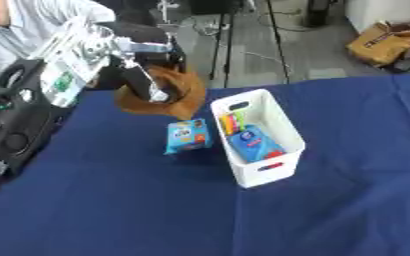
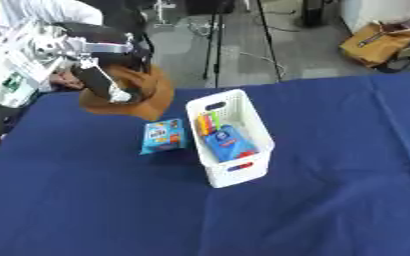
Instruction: Pick up objects on the table and place them in the box.
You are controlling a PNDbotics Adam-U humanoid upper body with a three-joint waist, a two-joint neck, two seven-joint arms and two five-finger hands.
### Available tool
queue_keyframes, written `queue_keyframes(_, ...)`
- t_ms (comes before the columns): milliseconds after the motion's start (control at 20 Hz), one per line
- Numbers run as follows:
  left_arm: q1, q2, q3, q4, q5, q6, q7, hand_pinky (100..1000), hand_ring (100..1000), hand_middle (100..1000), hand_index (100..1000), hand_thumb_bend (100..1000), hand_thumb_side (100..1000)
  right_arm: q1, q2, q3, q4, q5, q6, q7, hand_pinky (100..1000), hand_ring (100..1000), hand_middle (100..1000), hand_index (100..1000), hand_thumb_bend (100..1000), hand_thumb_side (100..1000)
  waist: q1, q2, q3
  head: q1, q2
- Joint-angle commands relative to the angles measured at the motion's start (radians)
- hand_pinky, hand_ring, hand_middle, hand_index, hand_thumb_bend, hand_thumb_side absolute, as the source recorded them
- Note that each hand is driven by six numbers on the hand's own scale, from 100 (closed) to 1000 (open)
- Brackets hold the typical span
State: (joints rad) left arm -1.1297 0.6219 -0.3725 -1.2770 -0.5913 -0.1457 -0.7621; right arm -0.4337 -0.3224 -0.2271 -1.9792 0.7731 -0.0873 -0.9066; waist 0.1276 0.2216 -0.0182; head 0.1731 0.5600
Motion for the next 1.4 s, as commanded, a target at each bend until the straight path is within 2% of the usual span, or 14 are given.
queue_keyframes(50, -0.04, 0.002, 0.02, 0.003, -0.001, -0.002, -0.005, 234, 331, 439, 610, 100, 153, -0.01, -0.024, -0.001, -0.021, -0.002, 0.0, 0.0, 754, 711, 618, 599, 100, 579, -0.004, -0.027, 0.0, 0.006, 0.004)
queue_keyframes(550, -0.103, -0.062, 0.029, 0.052, -0.011, -0.011, -0.008, 229, 323, 430, 606, 100, 161, -0.009, -0.022, 0.006, -0.021, -0.007, -0.004, 0.0, 755, 711, 618, 597, 100, 579, -0.002, -0.031, -0.011, 0.011, 0.001)
queue_keyframes(700, -0.124, -0.106, 0.03, 0.077, -0.02, -0.01, -0.007, 228, 320, 427, 605, 100, 165, -0.011, -0.019, 0.009, -0.021, -0.008, -0.005, 0.0, 755, 711, 618, 597, 100, 580, -0.002, -0.031, -0.021, 0.017, 0.0)
queue_keyframes(1100, -0.158, -0.181, 0.032, 0.16, -0.076, -0.028, 0.01, 217, 312, 420, 602, 100, 165, -0.015, -0.015, 0.013, -0.021, -0.013, -0.009, 0.0, 755, 711, 617, 595, 100, 579, -0.002, -0.027, -0.036, 0.028, -0.003)
queue_keyframes(1400, -0.179, -0.24, 0.044, 0.245, -0.149, -0.043, 0.069, 207, 304, 413, 605, 100, 165, -0.018, -0.011, 0.016, -0.021, -0.016, -0.011, 0.0, 756, 711, 617, 593, 100, 577, -0.002, -0.024, -0.044, 0.036, -0.006)
